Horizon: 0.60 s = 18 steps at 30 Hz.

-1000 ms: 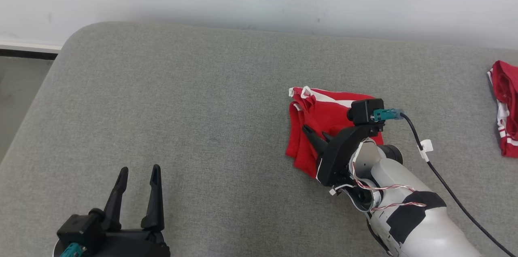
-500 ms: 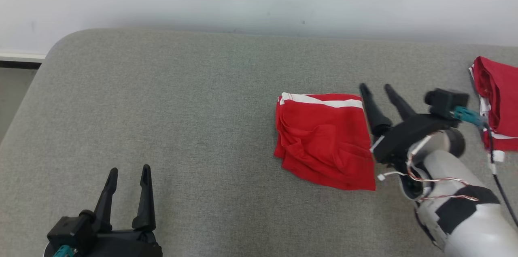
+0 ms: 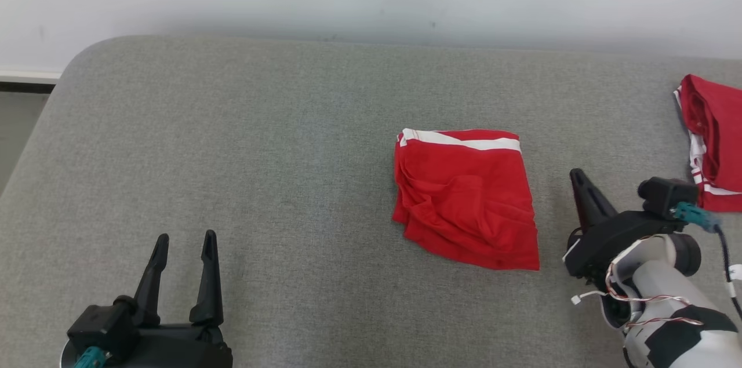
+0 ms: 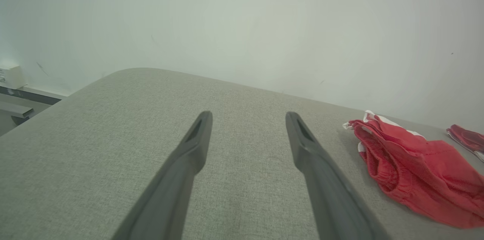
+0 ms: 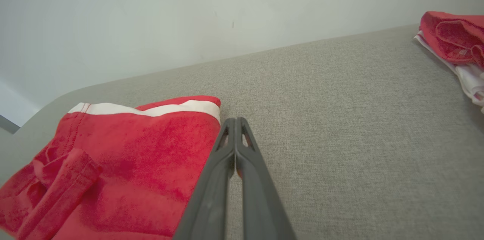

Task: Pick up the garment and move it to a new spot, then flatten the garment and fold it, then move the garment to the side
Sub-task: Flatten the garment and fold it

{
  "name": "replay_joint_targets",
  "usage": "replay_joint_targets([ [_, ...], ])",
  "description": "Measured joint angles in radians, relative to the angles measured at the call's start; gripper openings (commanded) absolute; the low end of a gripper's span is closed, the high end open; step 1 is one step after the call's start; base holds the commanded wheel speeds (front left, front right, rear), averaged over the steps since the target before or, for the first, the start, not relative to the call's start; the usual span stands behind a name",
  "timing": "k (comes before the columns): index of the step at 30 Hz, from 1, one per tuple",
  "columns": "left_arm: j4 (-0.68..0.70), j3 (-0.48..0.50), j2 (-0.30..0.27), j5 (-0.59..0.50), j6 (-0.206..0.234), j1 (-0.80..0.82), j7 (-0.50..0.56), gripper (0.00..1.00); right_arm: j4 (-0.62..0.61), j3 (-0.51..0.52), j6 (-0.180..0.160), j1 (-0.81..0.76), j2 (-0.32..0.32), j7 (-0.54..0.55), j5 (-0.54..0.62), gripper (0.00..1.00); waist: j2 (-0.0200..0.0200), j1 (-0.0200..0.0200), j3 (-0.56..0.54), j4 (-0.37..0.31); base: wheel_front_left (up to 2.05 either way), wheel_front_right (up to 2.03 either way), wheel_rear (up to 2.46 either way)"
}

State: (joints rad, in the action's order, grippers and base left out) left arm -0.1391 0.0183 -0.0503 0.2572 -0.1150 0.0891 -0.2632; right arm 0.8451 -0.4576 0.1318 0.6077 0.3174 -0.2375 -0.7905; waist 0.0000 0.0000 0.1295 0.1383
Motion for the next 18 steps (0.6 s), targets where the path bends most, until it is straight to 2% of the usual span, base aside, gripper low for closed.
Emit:
replay_joint_targets([
  [9,-0.008,-0.020,0.000,0.000,-0.001,0.011,0.000,1.00,0.102,-0.099,0.000,0.046,-0.072,0.001,0.059,0.00,0.0000,0.0000,0.015,0.044,0.00,0.00,0.00],
  [18,-0.013,-0.018,0.000,0.001,-0.006,0.013,0.000,1.00,0.128,-0.192,0.000,0.067,-0.175,-0.012,0.075,0.00,0.0000,0.0000,0.022,0.084,0.00,0.00,0.00],
])
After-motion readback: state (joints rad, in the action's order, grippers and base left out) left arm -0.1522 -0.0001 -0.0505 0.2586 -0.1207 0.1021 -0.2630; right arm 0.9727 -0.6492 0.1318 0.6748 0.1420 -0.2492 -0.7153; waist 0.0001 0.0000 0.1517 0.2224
